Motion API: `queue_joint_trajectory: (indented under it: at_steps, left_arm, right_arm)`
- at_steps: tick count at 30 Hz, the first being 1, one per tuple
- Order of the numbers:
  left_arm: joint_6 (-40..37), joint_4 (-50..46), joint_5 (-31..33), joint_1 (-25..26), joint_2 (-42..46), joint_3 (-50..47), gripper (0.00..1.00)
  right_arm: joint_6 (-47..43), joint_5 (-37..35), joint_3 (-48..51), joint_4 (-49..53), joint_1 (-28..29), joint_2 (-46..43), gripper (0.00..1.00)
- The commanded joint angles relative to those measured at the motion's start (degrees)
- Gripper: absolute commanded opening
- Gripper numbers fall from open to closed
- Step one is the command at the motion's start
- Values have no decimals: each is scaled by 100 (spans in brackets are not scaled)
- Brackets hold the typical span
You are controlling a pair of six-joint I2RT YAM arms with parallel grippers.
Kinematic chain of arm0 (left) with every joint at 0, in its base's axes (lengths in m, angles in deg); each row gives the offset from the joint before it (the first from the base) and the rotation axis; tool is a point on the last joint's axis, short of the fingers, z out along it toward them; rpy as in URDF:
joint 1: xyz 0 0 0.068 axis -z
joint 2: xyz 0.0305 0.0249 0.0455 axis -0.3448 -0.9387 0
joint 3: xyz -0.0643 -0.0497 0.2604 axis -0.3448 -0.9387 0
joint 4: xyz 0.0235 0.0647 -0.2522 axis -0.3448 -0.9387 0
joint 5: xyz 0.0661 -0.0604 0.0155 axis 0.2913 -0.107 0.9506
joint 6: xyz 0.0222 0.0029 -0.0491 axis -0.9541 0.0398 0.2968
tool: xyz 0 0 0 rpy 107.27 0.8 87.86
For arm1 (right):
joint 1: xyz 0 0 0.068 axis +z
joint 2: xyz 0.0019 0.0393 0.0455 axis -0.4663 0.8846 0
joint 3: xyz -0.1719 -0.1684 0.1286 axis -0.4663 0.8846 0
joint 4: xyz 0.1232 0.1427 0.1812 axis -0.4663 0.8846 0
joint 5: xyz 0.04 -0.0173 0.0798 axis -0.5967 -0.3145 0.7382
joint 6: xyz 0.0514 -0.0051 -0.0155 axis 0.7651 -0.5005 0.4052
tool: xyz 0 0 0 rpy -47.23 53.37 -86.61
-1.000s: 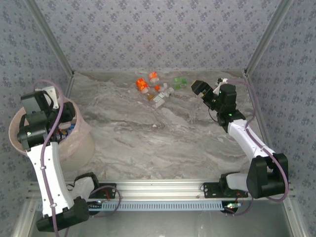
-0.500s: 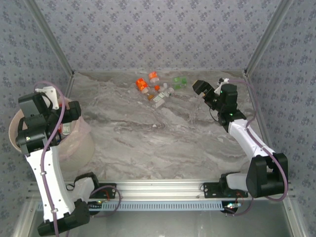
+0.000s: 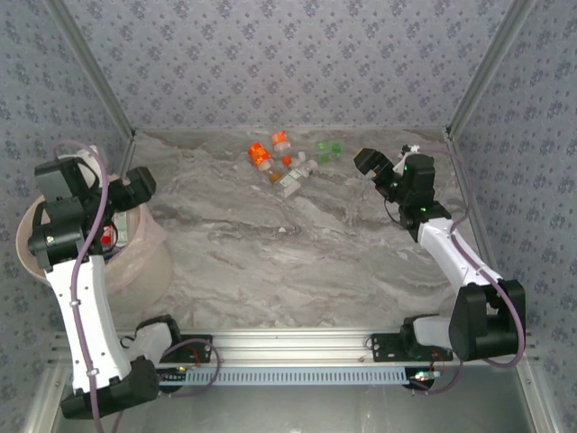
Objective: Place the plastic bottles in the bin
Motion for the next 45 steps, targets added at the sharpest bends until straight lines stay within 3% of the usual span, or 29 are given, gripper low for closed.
queue_joint_trajectory:
  at_steps: [1, 7, 13, 20, 26, 34, 45]
  left_arm:
    - [519, 291, 416, 620, 82, 279, 98]
    - [588, 544, 1222, 2098, -160, 397, 98]
    - [668, 1142, 1251, 3176, -624, 229, 98]
    - [680, 2012, 1453, 4175, -1582, 181, 98]
    - [617, 2474, 1370, 4559, -2966, 552, 98]
    - [-265, 2878, 1258, 4565, -4695, 1060, 98]
    - [-729, 3182, 766, 4564, -6336, 1883, 98]
  right_arm:
    - [-164, -312, 6, 342, -32, -37, 100]
    - [-314, -698, -119, 807, 4, -33, 100]
    - [-376, -788, -221, 1079, 38, 31, 100]
    - [-390, -377, -307, 944, 72, 197, 100]
    - [-394, -339, -343, 1079, 99, 97, 100]
    - [-621, -497, -321, 1586, 84, -221, 100]
    - [-760, -615, -383, 1877, 87, -373, 100]
